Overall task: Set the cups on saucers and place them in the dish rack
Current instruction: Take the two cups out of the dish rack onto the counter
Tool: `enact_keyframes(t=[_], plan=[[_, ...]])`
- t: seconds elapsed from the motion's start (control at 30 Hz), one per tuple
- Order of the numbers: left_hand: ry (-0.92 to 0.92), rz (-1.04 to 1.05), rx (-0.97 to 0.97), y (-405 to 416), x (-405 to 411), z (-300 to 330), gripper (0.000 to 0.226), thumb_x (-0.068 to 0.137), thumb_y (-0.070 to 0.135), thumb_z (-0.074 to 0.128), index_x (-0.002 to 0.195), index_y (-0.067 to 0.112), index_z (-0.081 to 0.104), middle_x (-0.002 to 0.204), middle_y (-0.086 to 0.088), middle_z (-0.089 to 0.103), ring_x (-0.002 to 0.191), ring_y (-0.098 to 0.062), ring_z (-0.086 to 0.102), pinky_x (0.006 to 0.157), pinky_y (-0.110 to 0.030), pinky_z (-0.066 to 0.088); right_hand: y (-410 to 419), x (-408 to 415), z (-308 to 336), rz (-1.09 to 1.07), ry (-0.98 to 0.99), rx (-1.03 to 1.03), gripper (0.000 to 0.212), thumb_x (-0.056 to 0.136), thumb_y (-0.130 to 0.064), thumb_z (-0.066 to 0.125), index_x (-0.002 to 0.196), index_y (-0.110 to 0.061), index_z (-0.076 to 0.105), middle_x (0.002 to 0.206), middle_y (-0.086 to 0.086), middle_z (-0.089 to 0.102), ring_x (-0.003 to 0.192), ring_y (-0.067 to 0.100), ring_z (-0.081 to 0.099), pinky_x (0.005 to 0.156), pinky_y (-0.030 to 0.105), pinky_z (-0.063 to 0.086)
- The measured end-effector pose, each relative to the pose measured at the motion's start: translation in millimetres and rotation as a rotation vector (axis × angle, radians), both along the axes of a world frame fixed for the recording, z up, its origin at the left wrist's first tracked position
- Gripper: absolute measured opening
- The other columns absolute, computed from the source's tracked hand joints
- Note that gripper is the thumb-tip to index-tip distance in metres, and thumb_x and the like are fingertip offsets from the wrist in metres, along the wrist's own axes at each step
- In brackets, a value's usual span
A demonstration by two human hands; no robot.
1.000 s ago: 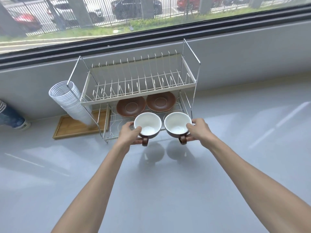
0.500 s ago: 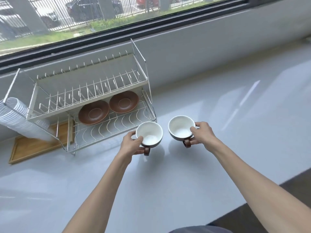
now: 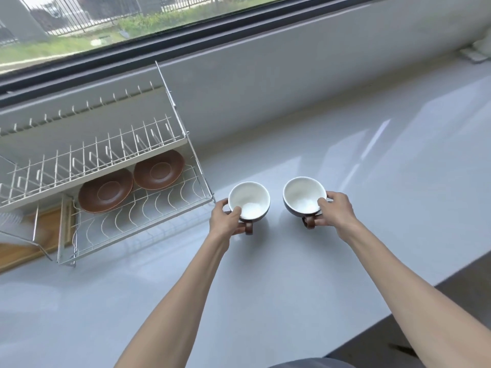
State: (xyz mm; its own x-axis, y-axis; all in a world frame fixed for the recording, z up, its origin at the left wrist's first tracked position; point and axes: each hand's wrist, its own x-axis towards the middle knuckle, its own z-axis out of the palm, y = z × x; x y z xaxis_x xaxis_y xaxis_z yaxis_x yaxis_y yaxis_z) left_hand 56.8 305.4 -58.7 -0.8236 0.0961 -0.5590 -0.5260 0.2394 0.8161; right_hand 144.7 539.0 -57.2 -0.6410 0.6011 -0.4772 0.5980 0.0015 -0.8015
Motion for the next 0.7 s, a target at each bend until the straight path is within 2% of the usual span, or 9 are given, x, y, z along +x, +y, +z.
enact_keyframes(t=[0.13, 0.23, 0.33, 0.5, 0.7], plan=[[-0.014, -0.011, -0.009, 18, -9, -6, 0.053, 0.096, 0.004, 0.048, 0.148, 0.012, 0.039, 0.094, -0.002, 0.06, 0.065, -0.026, 0.07, 0.058, -0.029, 0.061, 17, -7, -8, -0.012, 0.009, -0.03, 0.046, 0.083, -0.004, 0.037, 0.123, -0.008, 0.059, 0.11, 0.021, 0.066, 0.061, 0.037, 0.073, 0.075, 0.049, 0.061], [-0.021, -0.015, -0.02, 29, -13, -8, 0.054, 0.096, 0.005, 0.048, 0.149, 0.012, 0.039, 0.095, -0.002, 0.059, 0.065, -0.026, 0.07, 0.053, -0.025, 0.06, 24, -13, -12, -0.023, 0.008, -0.033, 0.046, 0.084, -0.003, 0.037, 0.124, -0.008, 0.059, 0.108, 0.02, 0.066, 0.06, 0.036, 0.073, 0.073, 0.046, 0.062], [-0.032, -0.009, -0.019, 38, -17, -12, 0.054, 0.096, 0.004, 0.048, 0.149, 0.013, 0.038, 0.093, -0.002, 0.059, 0.065, -0.025, 0.07, 0.055, -0.027, 0.06, 28, -17, -16, -0.024, 0.004, -0.036, 0.046, 0.085, -0.002, 0.036, 0.124, -0.007, 0.058, 0.106, 0.019, 0.067, 0.06, 0.034, 0.073, 0.07, 0.04, 0.062], [-0.039, -0.017, -0.023, 48, -22, -19, 0.054, 0.096, 0.004, 0.047, 0.149, 0.012, 0.039, 0.094, -0.002, 0.06, 0.05, -0.015, 0.069, 0.052, -0.024, 0.059, 33, -23, -23, -0.017, -0.006, -0.038, 0.045, 0.084, -0.002, 0.035, 0.121, -0.009, 0.059, 0.104, 0.019, 0.068, 0.062, 0.036, 0.074, 0.076, 0.047, 0.062], [-0.06, -0.026, -0.025, 53, -24, -25, 0.055, 0.096, 0.005, 0.049, 0.149, 0.013, 0.039, 0.094, -0.002, 0.06, 0.052, -0.015, 0.069, 0.049, -0.021, 0.057, 34, -25, -25, -0.01, -0.018, -0.024, 0.04, 0.085, -0.002, 0.034, 0.114, -0.014, 0.059, 0.103, 0.017, 0.068, 0.063, 0.035, 0.074, 0.077, 0.046, 0.061]])
